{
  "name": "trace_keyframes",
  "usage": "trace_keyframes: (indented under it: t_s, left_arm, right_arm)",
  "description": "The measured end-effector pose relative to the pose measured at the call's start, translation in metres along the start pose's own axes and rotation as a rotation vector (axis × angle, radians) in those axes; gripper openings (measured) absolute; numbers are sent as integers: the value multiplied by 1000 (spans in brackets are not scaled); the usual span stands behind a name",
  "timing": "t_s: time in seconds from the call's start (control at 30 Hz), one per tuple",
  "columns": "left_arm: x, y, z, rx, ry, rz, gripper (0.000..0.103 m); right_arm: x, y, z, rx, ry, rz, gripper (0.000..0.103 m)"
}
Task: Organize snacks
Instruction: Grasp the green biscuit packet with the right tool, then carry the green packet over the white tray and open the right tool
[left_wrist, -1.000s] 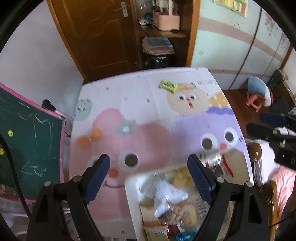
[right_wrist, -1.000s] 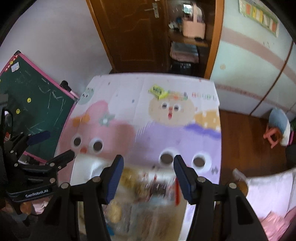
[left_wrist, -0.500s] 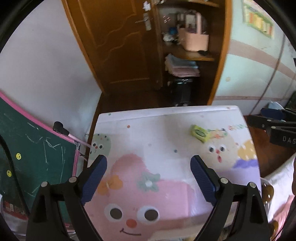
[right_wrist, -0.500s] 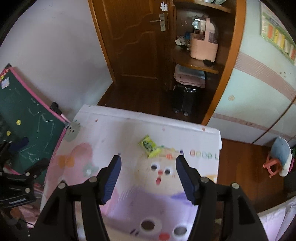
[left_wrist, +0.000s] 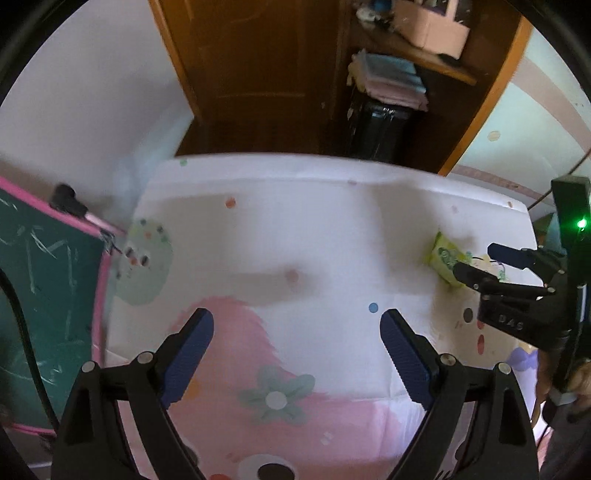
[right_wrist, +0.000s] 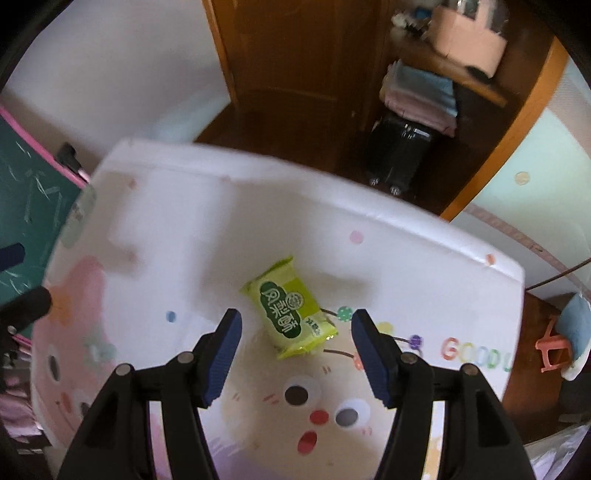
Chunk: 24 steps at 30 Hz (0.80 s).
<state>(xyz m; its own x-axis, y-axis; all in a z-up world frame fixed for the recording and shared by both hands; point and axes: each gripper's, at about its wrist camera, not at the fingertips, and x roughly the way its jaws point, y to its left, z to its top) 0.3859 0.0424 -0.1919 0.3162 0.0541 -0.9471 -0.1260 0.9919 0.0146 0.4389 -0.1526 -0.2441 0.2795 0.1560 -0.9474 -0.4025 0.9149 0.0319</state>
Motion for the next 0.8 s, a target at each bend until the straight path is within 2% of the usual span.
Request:
trace_keyframes:
  t_s: [0.17,0.3,0.37,0.4,0.43,0.47,0.63,0.8]
  left_arm:
    - [26,0,-10,-21,46,-10,91]
    - [35,-1,-13,-25,66,-16,91]
    - [37,-2,-15,-24,71,-15,91]
    - [37,0,-14,-23,70,-15,91]
    - [36,-1,-15,-21,68,-14,91]
    - [33,-3,-15,-20,67,-13,91]
    - [12,-6,-17,-1,42,6,91]
    - [-21,-5,-20,32,-5,30,91]
  right_arm:
    - [23,-4,0,10,14,11,62]
    - [29,3,-2,-23,11,-19,62]
    - [27,6,-3,-33,4,-35,58]
    - [26,8,-3,-36,0,-34,50]
    - [26,6,-3,-34,-2,-30,42]
    - [25,6,-4,-28,3,-23,38]
    - [15,1,-11,28,26,30,37]
    - [-23,4,-25,52,2,96,37]
